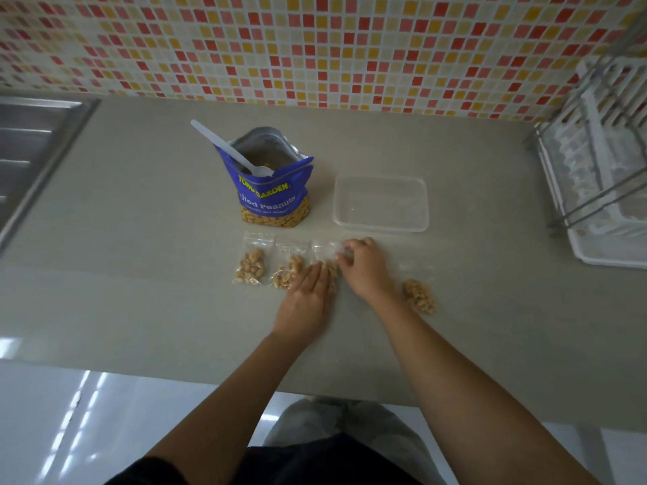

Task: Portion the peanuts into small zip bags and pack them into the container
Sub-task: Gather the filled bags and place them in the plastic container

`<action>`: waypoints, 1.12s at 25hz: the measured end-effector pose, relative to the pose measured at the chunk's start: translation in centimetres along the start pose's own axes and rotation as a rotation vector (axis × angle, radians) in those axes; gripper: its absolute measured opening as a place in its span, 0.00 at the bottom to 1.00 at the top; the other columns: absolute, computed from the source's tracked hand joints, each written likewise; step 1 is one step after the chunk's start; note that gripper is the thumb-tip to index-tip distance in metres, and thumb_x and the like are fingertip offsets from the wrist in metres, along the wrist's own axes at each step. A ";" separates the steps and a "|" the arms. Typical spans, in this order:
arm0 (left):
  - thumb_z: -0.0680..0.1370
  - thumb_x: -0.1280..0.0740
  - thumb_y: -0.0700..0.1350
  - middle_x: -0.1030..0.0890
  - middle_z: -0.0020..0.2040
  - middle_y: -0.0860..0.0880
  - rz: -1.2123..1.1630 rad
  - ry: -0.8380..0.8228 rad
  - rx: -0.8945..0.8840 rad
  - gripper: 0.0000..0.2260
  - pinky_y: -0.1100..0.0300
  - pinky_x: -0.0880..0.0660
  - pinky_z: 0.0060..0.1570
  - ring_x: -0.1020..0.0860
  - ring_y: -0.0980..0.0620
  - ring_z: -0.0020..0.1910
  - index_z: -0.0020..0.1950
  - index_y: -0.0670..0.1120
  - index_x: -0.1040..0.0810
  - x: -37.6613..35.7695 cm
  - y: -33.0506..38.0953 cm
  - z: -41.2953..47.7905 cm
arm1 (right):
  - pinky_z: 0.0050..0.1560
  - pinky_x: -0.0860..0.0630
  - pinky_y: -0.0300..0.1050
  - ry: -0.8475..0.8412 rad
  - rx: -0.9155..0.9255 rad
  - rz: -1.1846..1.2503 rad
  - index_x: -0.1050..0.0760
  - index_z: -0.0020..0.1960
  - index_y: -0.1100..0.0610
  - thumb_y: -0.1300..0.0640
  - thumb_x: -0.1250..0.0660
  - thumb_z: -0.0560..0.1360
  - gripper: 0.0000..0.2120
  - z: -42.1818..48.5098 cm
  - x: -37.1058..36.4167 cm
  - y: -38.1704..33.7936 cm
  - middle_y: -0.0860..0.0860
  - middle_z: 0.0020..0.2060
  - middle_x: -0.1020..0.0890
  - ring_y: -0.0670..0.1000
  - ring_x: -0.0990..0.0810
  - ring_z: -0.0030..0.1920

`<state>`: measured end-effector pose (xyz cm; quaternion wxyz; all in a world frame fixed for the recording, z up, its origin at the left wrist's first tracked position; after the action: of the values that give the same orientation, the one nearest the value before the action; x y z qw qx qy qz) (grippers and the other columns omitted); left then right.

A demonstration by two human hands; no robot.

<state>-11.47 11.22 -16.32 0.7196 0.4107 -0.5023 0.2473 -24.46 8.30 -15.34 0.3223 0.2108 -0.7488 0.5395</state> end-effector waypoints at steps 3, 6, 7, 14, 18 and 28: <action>0.75 0.39 0.40 0.19 0.55 0.36 -0.046 0.015 0.014 0.15 0.54 0.32 0.64 0.20 0.39 0.55 0.57 0.34 0.22 -0.2 -0.3 -0.1 | 0.51 0.28 0.43 0.006 -0.072 0.216 0.24 0.50 0.62 0.62 0.33 0.73 0.07 0.2 0.0 0.0 0.57 0.45 0.19 0.56 0.20 0.47; 0.77 0.38 0.41 0.26 0.63 0.31 -0.230 0.016 0.215 0.12 0.46 0.28 0.60 0.26 0.31 0.61 0.54 0.36 0.21 0.2 -0.6 0.3 | 0.45 0.29 0.41 -0.059 -0.133 0.331 0.29 0.43 0.54 0.62 0.37 0.76 0.04 -0.2 -0.4 -0.4 0.53 0.42 0.19 0.52 0.21 0.44; 0.76 0.37 0.40 0.29 0.65 0.30 -0.271 0.019 0.268 0.10 0.44 0.28 0.60 0.28 0.29 0.62 0.53 0.36 0.20 0.2 -0.7 0.4 | 0.48 0.27 0.43 -0.064 -0.157 0.384 0.31 0.41 0.51 0.62 0.39 0.76 0.08 -0.3 -0.9 -0.1 0.55 0.44 0.17 0.53 0.20 0.45; 0.74 0.33 0.36 0.22 0.45 0.42 -0.543 0.163 0.421 0.07 0.55 0.29 0.45 0.23 0.43 0.44 0.49 0.39 0.29 2.0 -0.4 1.1 | 0.56 0.24 0.54 -0.002 -0.234 0.706 0.30 0.43 0.50 0.58 0.39 0.78 0.06 -1.7 -1.5 0.4 0.49 0.41 0.17 0.50 0.20 0.45; 0.73 0.31 0.39 0.23 0.39 0.50 -0.840 0.220 0.629 0.17 0.71 0.28 0.39 0.23 0.58 0.36 0.60 0.45 0.31 3.4 -0.3 1.5 | 0.51 0.22 0.45 0.101 -0.185 0.829 0.23 0.47 0.53 0.56 0.35 0.76 0.03 -2.6 -0.4 -0.3 0.50 0.41 0.16 0.47 0.18 0.43; 0.76 0.33 0.45 0.21 0.39 0.48 -1.373 0.177 0.669 0.04 0.58 0.29 0.38 0.26 0.51 0.37 0.44 0.48 0.19 4.3 1.0 1.8 | 0.46 0.24 0.44 0.320 -0.162 0.999 0.19 0.47 0.54 0.55 0.32 0.74 0.05 -4.9 0.4 -0.9 0.52 0.40 0.16 0.47 0.19 0.41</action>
<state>-11.57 9.96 -11.70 0.5869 0.8048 0.0263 -0.0842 -22.92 12.68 -13.41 0.1515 -0.2823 -0.7386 0.5931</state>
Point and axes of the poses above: each hand's wrist, its own z-axis towards the middle knuckle, its own x-axis out of the back of the hand, y = z × x, the point moved 3 cm from there along z, towards the middle knuckle
